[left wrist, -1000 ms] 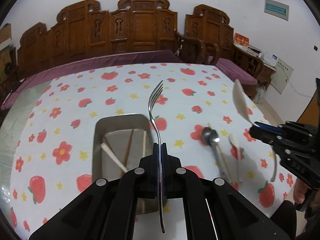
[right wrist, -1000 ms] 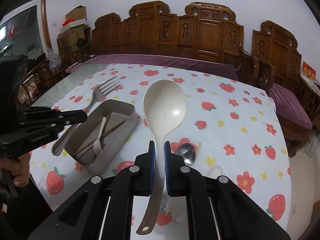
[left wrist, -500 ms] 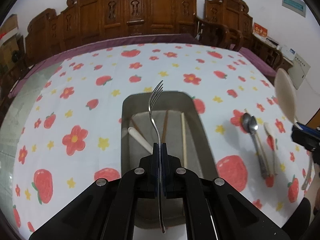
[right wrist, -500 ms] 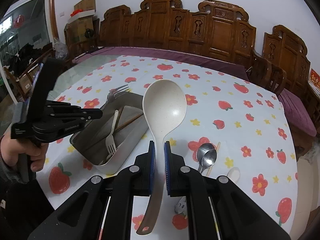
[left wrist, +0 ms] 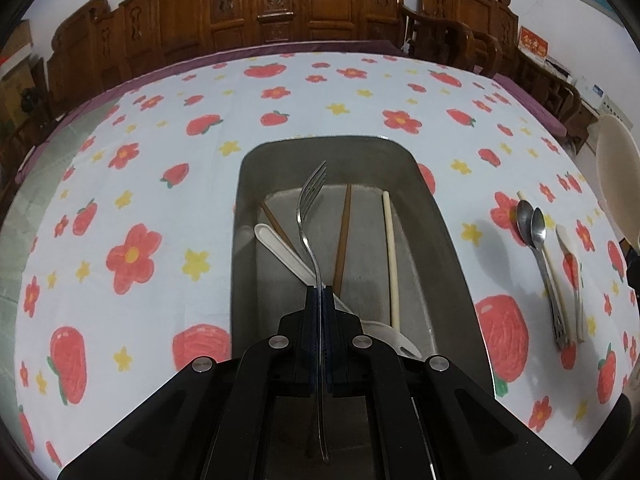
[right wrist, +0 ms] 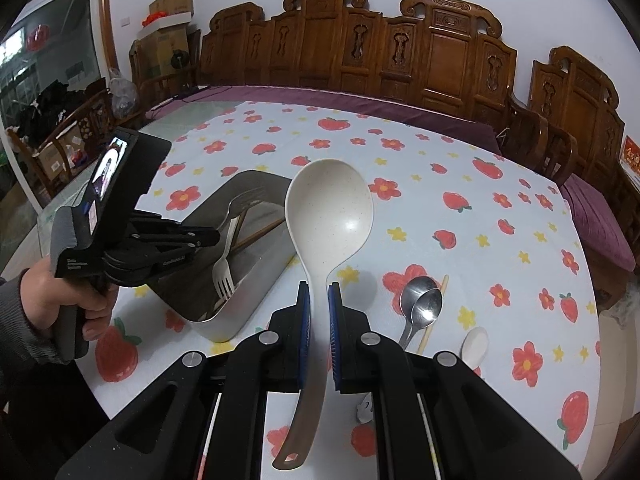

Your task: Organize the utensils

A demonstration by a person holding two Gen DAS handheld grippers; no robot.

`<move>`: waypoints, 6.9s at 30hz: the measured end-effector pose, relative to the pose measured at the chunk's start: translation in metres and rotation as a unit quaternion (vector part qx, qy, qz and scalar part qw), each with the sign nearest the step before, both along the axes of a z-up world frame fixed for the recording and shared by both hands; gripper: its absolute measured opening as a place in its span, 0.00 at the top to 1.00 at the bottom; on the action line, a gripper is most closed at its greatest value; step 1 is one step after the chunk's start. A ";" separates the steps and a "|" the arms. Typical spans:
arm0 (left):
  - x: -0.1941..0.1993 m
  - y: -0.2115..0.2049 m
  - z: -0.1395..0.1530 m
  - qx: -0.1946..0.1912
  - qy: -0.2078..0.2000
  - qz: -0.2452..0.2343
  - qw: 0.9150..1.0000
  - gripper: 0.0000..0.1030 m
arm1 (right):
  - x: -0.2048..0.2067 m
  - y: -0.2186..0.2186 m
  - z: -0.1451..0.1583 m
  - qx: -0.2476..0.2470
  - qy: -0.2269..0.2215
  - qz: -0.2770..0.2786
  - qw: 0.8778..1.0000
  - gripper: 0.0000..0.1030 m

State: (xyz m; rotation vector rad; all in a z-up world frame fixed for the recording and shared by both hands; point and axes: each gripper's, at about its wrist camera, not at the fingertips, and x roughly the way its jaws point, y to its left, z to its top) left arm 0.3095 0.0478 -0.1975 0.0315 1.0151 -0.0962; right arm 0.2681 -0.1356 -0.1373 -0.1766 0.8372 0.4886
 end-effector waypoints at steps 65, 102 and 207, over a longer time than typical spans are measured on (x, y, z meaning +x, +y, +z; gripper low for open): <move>-0.077 0.115 0.083 0.008 -0.095 0.034 0.995 0.09 | 0.088 0.147 -0.078 0.014 0.100 -0.038 0.994 0.89; -0.082 -0.044 0.086 -0.028 -0.102 -0.049 0.993 0.09 | 0.012 -0.099 -0.048 -0.008 0.037 -0.126 0.991 0.64; 0.025 -0.192 -0.028 0.046 0.021 -0.141 0.989 0.95 | 0.044 -0.137 -0.108 0.018 0.098 -0.122 0.988 0.92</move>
